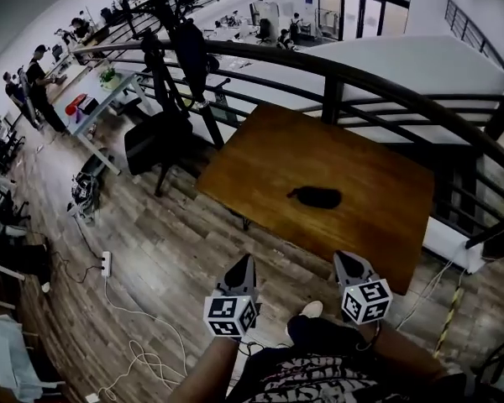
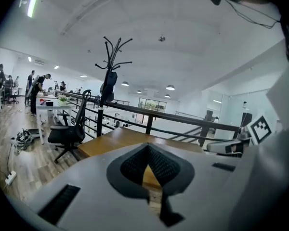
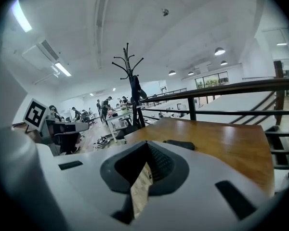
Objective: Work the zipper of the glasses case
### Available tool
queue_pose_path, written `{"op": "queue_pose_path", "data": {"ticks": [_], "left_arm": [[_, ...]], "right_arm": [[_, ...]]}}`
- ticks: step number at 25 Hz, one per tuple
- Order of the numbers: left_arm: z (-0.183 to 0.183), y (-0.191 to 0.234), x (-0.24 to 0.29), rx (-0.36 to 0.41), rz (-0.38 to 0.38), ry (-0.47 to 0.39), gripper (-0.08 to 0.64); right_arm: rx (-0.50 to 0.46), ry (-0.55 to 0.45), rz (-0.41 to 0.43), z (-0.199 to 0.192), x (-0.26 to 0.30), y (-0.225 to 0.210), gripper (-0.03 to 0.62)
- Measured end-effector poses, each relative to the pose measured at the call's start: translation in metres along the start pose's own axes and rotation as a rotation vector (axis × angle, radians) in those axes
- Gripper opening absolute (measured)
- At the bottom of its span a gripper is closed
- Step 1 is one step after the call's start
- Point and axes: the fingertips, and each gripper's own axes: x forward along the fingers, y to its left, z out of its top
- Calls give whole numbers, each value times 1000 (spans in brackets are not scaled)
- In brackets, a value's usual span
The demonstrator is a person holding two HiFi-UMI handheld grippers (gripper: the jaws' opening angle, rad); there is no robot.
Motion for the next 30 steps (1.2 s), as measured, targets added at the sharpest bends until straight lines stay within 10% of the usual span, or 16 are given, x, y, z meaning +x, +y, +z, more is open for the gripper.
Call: {"op": "queue_pose_path", "data": {"ticks": [16, 30], "left_arm": [[37, 23, 234, 171, -260, 104, 5], [-17, 27, 406, 413, -884, 416, 5]], "right_arm": [[78, 38, -141, 22, 122, -96, -2], [297, 162, -523, -33, 261, -94, -2]]}}
